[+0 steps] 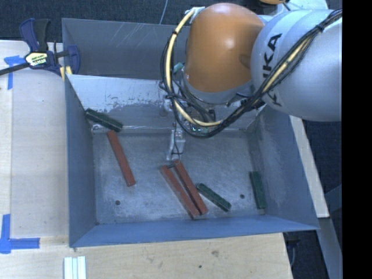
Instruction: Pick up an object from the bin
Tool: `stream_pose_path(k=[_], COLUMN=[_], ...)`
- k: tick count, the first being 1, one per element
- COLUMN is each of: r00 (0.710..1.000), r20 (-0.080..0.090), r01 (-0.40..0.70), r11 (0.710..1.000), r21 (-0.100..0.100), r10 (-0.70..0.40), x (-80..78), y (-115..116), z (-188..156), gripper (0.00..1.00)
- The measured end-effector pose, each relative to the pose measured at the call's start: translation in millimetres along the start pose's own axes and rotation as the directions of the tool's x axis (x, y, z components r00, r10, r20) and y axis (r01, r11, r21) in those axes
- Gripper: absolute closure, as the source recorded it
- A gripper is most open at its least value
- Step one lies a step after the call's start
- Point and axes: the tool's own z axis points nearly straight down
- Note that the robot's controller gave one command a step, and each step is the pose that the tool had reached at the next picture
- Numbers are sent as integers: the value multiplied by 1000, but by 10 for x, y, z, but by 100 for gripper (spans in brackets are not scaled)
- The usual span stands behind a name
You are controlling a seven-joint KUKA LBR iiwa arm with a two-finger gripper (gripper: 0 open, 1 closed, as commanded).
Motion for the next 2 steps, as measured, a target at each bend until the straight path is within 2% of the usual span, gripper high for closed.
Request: stream_pose_path(k=[1,2], r00=[1000,996], r20=[8,12], r01=[-3,88], r11=[1000,996], r21=[-2,-1], r10=[3,-88], x=[-15,0], y=[-4,248], z=[-49,595], gripper=[0,0])
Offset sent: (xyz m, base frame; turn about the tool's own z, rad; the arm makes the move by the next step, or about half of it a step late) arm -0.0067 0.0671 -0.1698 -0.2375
